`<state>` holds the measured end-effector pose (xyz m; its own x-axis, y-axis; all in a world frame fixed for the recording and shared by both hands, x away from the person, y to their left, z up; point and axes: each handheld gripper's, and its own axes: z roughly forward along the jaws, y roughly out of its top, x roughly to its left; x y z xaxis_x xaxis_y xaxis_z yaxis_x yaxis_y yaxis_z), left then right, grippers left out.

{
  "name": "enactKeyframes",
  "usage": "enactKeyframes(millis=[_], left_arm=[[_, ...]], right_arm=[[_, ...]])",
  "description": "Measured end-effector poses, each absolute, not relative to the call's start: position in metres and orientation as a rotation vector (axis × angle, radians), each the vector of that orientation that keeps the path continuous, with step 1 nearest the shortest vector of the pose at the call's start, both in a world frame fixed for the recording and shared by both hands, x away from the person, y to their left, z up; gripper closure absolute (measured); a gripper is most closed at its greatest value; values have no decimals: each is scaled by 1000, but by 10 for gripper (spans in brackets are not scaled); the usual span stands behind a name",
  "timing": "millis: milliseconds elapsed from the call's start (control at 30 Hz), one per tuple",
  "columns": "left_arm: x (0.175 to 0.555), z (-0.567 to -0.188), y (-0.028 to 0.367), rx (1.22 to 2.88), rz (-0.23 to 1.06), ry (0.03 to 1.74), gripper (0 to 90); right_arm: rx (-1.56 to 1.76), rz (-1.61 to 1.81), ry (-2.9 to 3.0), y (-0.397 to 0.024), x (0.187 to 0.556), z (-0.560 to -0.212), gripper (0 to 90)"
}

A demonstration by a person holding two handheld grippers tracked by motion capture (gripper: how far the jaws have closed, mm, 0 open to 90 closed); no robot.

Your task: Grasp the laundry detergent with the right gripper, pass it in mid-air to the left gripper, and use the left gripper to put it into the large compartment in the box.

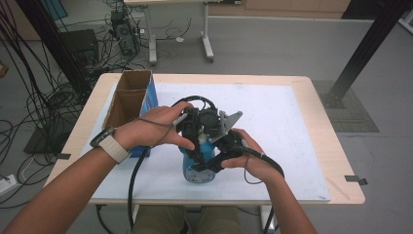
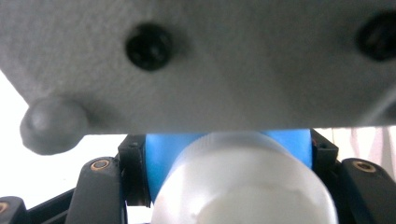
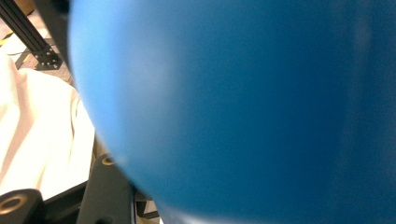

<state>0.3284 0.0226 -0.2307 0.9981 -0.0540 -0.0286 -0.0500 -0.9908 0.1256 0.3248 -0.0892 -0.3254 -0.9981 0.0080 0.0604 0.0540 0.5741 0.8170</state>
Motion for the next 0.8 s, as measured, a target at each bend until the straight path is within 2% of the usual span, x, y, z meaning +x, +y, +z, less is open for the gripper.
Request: enactKeyframes(millis=[800], left_arm=[[328,-229,23,3012,-55,-71,373]], right_arm=[[-47,-1418,-2743,-89,323,-323,432]])
